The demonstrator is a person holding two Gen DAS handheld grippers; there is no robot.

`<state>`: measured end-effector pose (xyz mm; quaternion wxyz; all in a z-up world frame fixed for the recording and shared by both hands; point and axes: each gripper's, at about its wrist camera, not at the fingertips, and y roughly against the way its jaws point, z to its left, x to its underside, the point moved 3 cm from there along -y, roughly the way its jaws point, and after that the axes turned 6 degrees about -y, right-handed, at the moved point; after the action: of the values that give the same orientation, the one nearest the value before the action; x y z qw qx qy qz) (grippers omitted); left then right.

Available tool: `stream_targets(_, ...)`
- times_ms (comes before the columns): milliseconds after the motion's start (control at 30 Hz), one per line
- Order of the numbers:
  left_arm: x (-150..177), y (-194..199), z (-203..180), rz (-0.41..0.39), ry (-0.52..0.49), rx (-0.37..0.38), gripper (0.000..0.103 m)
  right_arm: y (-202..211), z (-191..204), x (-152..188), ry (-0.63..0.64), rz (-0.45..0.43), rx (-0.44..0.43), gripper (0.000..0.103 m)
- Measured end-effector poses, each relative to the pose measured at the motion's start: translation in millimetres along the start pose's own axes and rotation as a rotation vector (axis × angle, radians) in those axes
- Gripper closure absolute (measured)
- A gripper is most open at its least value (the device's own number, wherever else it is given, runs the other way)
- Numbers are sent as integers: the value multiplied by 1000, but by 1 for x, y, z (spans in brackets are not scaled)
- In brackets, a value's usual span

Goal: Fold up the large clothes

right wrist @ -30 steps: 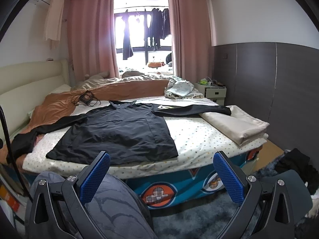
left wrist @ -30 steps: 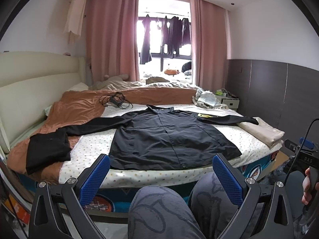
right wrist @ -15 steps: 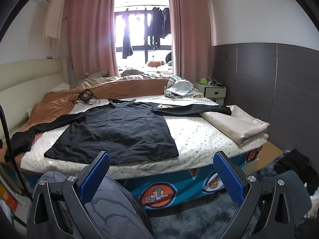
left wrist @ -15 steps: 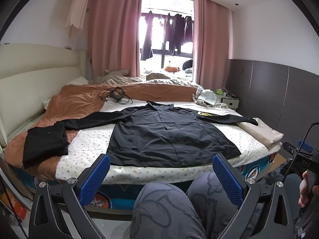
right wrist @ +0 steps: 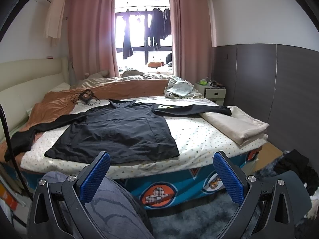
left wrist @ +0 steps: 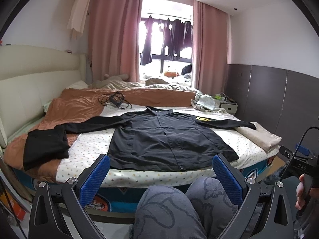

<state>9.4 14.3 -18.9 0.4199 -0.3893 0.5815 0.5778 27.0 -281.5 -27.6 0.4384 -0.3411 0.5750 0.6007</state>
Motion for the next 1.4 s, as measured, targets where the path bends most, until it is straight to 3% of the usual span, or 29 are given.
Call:
stream_targets(833,-13,-6,5,-7,-3,-19,0,-7,5,-12,-9,9,-19,0)
stream_targets(1000,-19,-20,10,11,14,-7,0,-22,7,-17,-14,15,-29,0)
stream_targets(1400,-39,-75,50,53,53,-101,0,-89,34,-45,-25,28,-79,0)
